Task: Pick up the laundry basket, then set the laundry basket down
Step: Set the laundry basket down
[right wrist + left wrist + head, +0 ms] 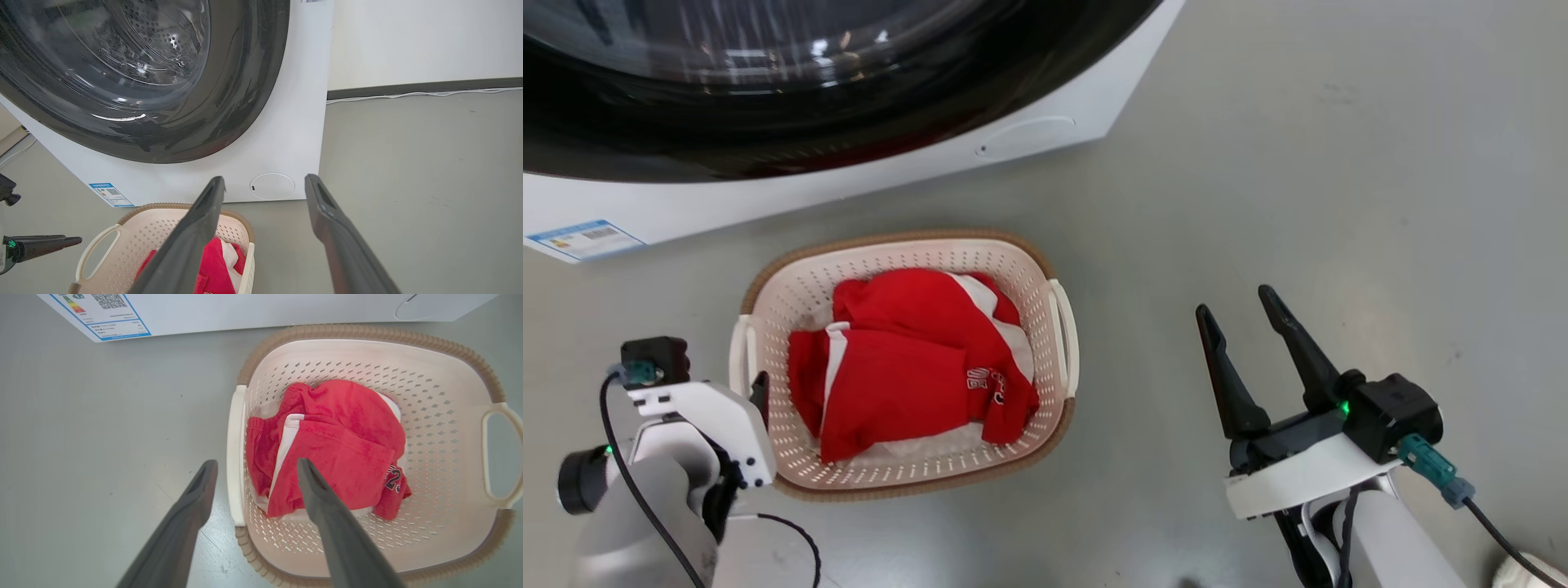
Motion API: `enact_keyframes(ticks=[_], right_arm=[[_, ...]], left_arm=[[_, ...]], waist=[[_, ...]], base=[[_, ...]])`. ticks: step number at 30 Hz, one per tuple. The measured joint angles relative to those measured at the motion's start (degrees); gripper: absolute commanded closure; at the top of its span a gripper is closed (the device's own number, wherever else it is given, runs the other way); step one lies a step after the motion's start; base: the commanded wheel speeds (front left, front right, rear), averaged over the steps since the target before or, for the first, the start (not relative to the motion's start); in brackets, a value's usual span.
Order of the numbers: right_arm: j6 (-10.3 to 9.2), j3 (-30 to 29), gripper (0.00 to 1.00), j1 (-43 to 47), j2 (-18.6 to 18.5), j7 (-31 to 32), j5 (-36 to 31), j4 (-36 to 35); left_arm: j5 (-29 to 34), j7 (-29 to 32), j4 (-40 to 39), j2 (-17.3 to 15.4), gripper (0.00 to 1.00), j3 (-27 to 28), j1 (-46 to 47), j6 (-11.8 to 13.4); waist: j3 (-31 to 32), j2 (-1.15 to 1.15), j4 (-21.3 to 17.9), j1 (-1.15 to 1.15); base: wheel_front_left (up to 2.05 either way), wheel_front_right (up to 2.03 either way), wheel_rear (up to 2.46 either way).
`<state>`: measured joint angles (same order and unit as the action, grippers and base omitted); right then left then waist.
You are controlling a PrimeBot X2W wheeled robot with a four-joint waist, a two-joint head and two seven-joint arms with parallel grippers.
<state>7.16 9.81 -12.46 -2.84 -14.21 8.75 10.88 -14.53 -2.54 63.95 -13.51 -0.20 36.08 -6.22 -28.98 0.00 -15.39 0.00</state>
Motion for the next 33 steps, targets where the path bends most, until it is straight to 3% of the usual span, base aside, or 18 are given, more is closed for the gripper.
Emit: enact_keyframes(ticks=[8, 30, 31, 32, 33], right_arm=[[0.0, 0.2, 0.0, -1.9, 0.0, 0.0, 0.9, -1.9], [0.0, 0.8, 0.0, -3.4, 0.0, 0.0, 2.0, -3.4], [0.0, 0.8, 0.0, -3.4, 0.0, 0.0, 2.0, -3.4], [0.0, 0.8, 0.0, -3.4, 0.0, 0.0, 2.0, -3.4], [0.0, 0.8, 0.0, -3.4, 0.0, 0.0, 2.0, -3.4]], left_arm=[[0.6, -0.5, 3.2, -2.5, 0.0, -1.0, 4.6, 0.8], [1.4, -0.9, 7.7, -3.1, 0.0, -4.2, 10.7, 1.2], [1.4, -0.6, 7.9, -3.1, 0.19, -4.3, 10.8, 1.2], [1.4, -0.4, 8.0, -3.1, 0.6, -4.4, 10.9, 1.2], [1.4, -0.4, 8.1, -3.1, 0.83, -4.5, 11.0, 1.2]], waist=[[-4.6, 0.0, -1.0, 0.0], [-10.3, 0.0, -1.7, 0.0], [-10.5, 0.0, -1.8, 0.0], [-10.6, 0.0, -1.8, 0.0], [-10.8, 0.0, -1.9, 0.0]], base=[[0.0, 0.0, 0.0], [0.0, 0.0, 0.0], [0.0, 0.0, 0.0], [0.0, 0.0, 0.0], [0.0, 0.0, 0.0]])
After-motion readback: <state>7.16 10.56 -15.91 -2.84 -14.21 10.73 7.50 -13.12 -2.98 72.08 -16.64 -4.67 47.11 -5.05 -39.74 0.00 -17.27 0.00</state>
